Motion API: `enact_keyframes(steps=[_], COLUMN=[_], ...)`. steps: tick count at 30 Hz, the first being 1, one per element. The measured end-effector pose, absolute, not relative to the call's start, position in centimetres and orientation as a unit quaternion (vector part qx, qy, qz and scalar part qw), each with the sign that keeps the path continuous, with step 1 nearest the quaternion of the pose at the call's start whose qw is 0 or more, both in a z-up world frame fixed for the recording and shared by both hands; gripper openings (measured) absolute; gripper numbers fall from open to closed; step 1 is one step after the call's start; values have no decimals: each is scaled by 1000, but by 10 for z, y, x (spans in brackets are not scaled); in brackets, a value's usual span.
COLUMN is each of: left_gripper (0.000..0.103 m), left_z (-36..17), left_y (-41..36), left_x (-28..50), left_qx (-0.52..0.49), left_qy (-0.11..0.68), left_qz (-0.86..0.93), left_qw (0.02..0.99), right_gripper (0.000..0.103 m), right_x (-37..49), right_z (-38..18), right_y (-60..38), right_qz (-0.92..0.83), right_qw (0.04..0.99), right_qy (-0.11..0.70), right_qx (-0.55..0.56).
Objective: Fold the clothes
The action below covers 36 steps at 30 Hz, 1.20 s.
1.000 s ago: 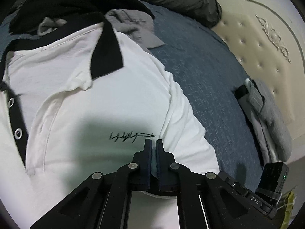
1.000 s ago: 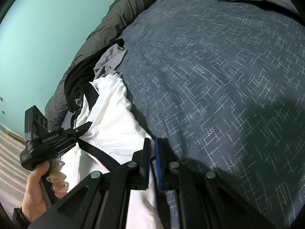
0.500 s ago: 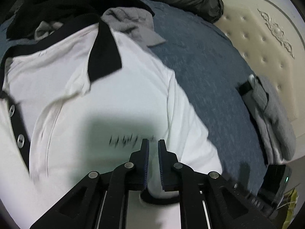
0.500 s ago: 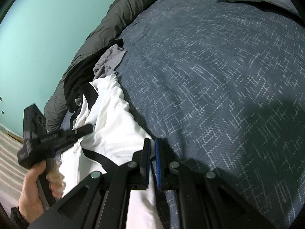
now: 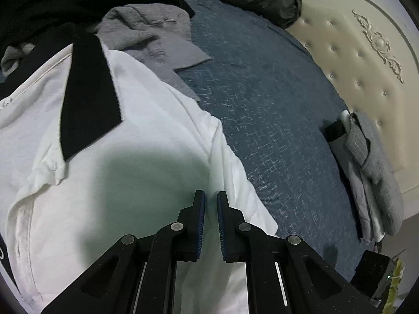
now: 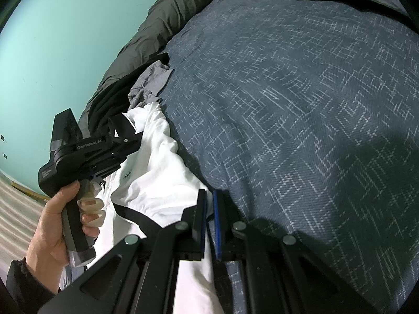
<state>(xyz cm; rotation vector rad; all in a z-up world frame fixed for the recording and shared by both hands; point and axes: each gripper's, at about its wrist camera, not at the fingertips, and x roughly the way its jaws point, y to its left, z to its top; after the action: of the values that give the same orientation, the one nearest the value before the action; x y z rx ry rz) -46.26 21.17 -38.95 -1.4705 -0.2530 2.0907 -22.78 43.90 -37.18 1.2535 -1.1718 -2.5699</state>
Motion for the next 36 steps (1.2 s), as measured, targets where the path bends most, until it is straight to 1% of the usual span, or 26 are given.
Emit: enact_keyframes(steps=[1, 2, 3, 10, 17, 21, 24, 31, 36], left_gripper=[10, 8, 1, 1, 1, 1, 1, 2, 4], left_z=[-390, -391, -390, -377, -387, -386, -385, -376, -375], left_y=[213, 214, 213, 192, 184, 182, 191, 181, 177], left_x=[-463, -463, -463, -462, -466, -467, -469, -455, -443], left_qx=[-549, -549, -548, -525, -528, -525, -527, -527, -533], left_qy=[-92, -90, -88, -80, -80, -94, -73, -72, -68], left_qz=[781, 782, 783, 814, 818, 814, 814, 812, 805], left_qw=[282, 281, 279, 236, 215, 230, 235, 240, 251], right_gripper=[4, 5, 5, 5, 4, 4, 4, 4, 4], right_x=[-228, -228, -228, -229, -227, -224, -223, -218, -218], right_z=[-372, -372, -372, -372, -372, -371, -370, -365, -369], right_y=[439, 439, 439, 438, 436, 433, 432, 429, 436], right_qz=[-831, -831, -831, -831, -833, -837, -839, -844, -838], right_qw=[26, 26, 26, 25, 24, 23, 21, 18, 14], right_qy=[-380, -379, -379, -380, -374, -364, -360, -347, -361], right_qx=[406, 406, 406, 405, 406, 407, 406, 408, 409])
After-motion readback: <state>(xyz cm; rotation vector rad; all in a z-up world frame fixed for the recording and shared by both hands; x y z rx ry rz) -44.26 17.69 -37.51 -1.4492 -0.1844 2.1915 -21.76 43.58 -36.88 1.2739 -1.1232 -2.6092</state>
